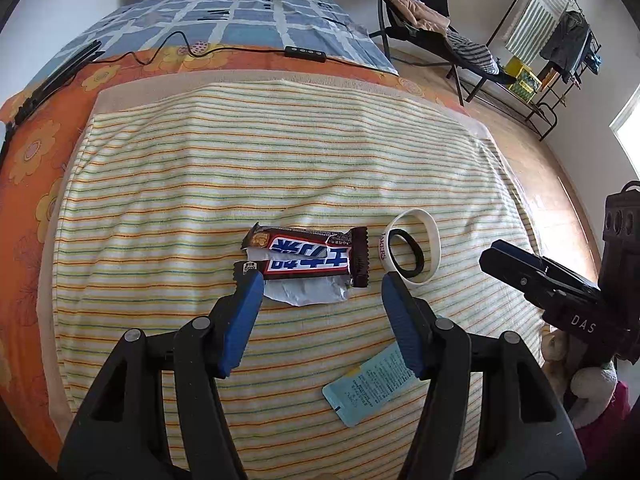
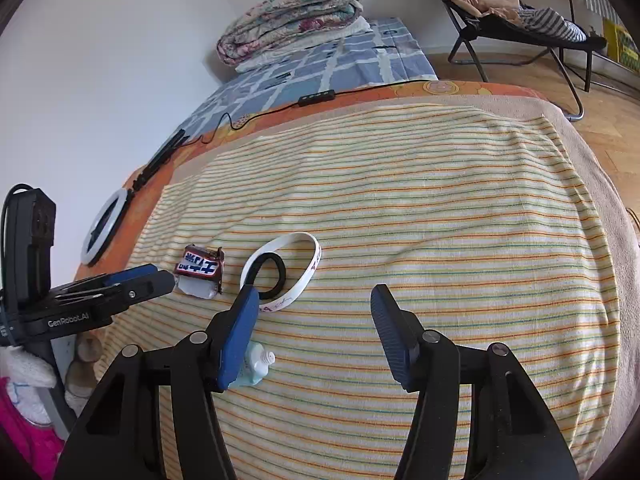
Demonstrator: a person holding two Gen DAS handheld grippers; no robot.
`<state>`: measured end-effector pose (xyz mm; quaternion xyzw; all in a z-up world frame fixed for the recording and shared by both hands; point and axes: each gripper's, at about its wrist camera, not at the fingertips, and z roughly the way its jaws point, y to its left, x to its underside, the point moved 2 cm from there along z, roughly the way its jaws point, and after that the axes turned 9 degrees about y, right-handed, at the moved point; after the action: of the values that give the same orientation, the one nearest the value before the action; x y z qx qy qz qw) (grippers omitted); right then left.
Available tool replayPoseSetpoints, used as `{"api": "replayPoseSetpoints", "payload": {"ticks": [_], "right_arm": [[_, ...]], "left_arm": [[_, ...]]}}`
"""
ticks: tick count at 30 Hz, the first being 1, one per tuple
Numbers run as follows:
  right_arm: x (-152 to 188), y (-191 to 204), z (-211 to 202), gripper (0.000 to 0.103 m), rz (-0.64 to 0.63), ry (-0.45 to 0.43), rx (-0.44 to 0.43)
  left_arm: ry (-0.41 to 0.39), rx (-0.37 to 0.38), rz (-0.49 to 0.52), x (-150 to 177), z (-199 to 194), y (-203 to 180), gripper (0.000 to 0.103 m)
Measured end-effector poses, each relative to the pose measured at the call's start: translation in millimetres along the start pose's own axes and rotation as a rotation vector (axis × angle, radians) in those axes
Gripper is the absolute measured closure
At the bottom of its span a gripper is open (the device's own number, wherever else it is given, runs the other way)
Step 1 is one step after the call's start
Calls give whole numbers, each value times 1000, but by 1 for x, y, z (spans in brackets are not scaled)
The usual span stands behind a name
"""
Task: Collect trash
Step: 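Grasp the chocolate bar wrapper with the left tool while the right tool grasps the white wristband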
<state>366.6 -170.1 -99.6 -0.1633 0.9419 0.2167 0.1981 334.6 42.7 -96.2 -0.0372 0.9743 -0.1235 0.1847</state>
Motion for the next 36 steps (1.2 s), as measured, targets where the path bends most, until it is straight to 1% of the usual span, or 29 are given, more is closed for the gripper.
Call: {"api": "replayPoseSetpoints", "payload": {"ticks": [2,5,8,12,15,16,18,19,20,23,24,25,26,28,36], "right_arm": [[-7,-4,9,59,18,16,-12],[-14,-10,18,61,48,32,-34],[-18,-12,28,61,66,48,-53],[-23,-9,42,67,70,71,-53],[-26,-6,49,68,73,68,-40],[-27,-4,51,69,64,66,-28],[-29,0,54,84,42,66,19],[-30,2,56,88,33,66,40],[-30,2,57,93,27,63,58],[-31,2,58,98,27,61,62],[-31,3,58,100,25,59,59],[-31,4,58,100,24,58,53],[-30,5,57,101,24,56,50],[-29,7,54,101,25,49,34],[-29,26,32,101,-10,-14,-7]], "left_arm": [[4,-39,55,-2,7,-12,40],[8,-95,123,-4,18,-25,40],[21,-112,121,-9,30,-24,40],[41,-138,123,-13,44,-20,40],[25,-159,134,-13,46,-18,40],[21,-160,133,-14,46,-16,43],[10,-175,125,-16,46,-13,51],[5,-174,120,-16,46,-11,56],[1,-172,113,-17,46,-9,58],[-8,-159,96,-18,43,-3,67],[-11,-163,92,-18,43,-2,77],[-13,-161,87,-18,41,0,83],[-14,-151,80,-18,40,2,84],[-15,-139,72,-18,37,5,89],[-35,-129,79,-9,26,5,96]]}}
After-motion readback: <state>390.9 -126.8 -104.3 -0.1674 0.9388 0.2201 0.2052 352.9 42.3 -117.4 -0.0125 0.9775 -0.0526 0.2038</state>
